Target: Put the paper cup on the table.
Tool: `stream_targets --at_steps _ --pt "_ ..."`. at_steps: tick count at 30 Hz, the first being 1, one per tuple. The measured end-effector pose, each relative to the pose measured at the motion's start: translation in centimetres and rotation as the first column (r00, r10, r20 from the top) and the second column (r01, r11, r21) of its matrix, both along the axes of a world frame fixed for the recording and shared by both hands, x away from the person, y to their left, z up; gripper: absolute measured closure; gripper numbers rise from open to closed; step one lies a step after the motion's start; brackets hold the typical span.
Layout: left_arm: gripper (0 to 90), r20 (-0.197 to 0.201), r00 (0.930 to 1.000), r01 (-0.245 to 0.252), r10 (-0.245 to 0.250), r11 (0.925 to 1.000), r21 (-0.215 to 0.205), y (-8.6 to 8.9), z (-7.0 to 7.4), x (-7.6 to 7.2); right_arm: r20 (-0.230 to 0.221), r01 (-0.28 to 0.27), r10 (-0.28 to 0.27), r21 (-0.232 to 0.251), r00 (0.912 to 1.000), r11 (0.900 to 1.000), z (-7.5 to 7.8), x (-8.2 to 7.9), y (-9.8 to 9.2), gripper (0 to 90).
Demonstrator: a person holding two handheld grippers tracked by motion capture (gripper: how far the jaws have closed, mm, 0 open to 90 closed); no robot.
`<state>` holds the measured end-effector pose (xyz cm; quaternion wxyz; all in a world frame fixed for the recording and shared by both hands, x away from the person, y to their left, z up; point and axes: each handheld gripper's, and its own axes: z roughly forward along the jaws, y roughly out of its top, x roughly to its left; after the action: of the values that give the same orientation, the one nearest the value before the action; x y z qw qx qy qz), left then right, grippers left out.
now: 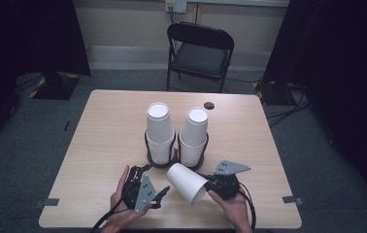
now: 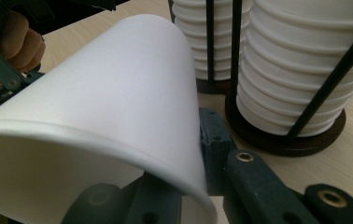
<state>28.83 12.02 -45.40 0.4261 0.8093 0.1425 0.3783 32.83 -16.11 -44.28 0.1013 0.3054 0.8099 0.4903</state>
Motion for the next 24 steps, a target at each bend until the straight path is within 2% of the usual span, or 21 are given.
stream_targets --at_steps 3,5,6,7,8,9,16,19,21,24 --pt "15.5 0.033 0.9994 0.005 -0.007 0.9987 0.051 -0.8 -0.1 -0.3 -0.011 0.0 0.0 -0.009 0.9999 1.0 0.2 0.2 0.1 86.2" --pt "15.6 0.041 0.999 0.016 -0.019 0.9969 0.077 -1.3 -0.4 -0.6 -0.019 -0.017 0.016 -0.018 0.9997 1.0 0.6 0.2 0.3 86.2" --pt "15.6 0.041 0.999 0.016 -0.019 0.9969 0.077 -1.3 -0.4 -0.6 -0.019 -0.017 0.016 -0.018 0.9997 1.0 0.6 0.2 0.3 86.2" --pt "15.6 0.059 0.9979 0.019 -0.026 0.9942 0.106 -1.7 -0.6 -0.7 -0.029 -0.021 0.02 -0.03 0.9994 0.999 0.8 0.3 0.5 86.1" --pt "15.6 0.059 0.9979 0.019 -0.026 0.9942 0.106 -1.7 -0.6 -0.7 -0.029 -0.021 0.02 -0.03 0.9994 0.999 0.8 0.3 0.5 86.1" --pt "15.6 0.07 0.997 0.023 -0.032 0.9916 0.127 -2.1 -0.8 -0.8 -0.049 -0.026 0.024 -0.041 0.9985 0.999 1.0 0.5 0.6 86.0" --pt "15.7 0.091 0.9947 0.033 -0.047 0.9891 0.144 -2.5 -0.9 -1.0 -0.095 -0.04 0.034 -0.057 0.9949 0.998 1.1 1.0 1.0 86.0" --pt "15.1 0.103 0.9933 0.034 -0.052 0.9849 0.17 -2.9 -1.0 -1.1 -0.108 -0.053 0.045 -0.066 0.9931 0.996 1.4 1.2 1.4 86.0" --pt "12.7 0.122 0.991 0.03 -0.055 0.9805 0.194 -3.4 -1.1 -1.1 -0.119 -0.057 0.046 -0.09 0.9918 0.994 1.7 1.3 1.8 86.1" --pt "9.0 0.118 0.991 0.04 -0.063 0.9821 0.184 -3.7 -1.0 -1.1 -0.13 -0.062 0.049 -0.095 0.9904 0.994 1.8 1.4 2.0 86.1"
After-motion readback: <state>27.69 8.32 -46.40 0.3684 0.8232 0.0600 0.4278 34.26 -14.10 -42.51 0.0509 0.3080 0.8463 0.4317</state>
